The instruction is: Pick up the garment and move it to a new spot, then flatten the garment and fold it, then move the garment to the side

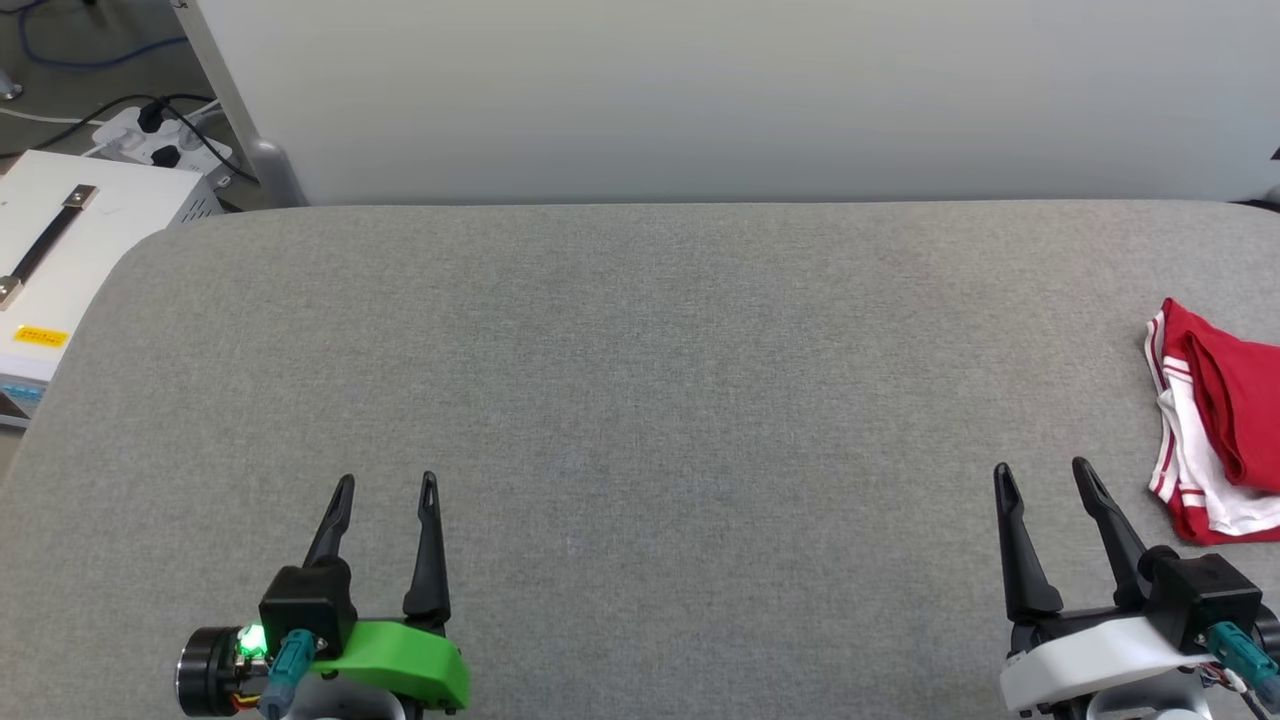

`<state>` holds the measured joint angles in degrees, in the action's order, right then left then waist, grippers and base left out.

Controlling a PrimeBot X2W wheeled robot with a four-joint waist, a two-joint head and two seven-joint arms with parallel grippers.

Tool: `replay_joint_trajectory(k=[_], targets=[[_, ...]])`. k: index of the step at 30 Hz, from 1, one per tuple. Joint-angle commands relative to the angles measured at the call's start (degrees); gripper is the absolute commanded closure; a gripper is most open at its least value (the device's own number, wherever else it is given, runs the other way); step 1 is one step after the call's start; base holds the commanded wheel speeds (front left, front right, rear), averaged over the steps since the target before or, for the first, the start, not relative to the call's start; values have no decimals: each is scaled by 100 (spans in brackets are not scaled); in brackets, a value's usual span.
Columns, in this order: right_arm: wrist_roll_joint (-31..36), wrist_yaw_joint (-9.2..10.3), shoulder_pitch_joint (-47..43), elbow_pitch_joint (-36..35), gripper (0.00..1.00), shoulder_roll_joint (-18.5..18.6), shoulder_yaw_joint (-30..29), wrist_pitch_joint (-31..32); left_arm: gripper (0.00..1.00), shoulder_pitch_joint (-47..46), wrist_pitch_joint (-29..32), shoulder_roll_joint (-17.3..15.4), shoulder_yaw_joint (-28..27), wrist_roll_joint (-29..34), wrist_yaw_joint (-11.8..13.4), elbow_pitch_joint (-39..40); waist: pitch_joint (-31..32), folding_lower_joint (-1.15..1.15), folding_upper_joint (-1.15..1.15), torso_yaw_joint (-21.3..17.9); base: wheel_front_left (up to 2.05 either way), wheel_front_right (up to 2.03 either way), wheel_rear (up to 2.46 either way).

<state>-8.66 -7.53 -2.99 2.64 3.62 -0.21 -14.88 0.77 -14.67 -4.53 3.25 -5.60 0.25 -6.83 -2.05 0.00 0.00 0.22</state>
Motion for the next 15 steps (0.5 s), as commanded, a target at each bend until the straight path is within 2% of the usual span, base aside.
replay_joint_trajectory(k=[1, 6, 7, 15], targets=[[50, 4, -105, -48, 0, -24, -21, -12, 0, 88, -33, 32, -31, -29, -35, -20, 12, 0, 0, 20, 0, 0, 0], [70, 4, -144, -19, 0, -35, -16, -12, 0, 98, -33, 38, -55, -1, -45, -60, 23, 0, 0, 33, 0, 0, 0], [30, 0, -55, -8, 100, -13, -10, 2, 100, 8, 6, 19, -30, 2, -18, -43, 23, 0, 0, 33, 0, 0, 0], [73, 0, -35, -20, 100, -14, -5, 81, 100, 0, 88, 26, -36, 31, -18, -3, 33, 0, 0, 30, 0, 0, 0]])
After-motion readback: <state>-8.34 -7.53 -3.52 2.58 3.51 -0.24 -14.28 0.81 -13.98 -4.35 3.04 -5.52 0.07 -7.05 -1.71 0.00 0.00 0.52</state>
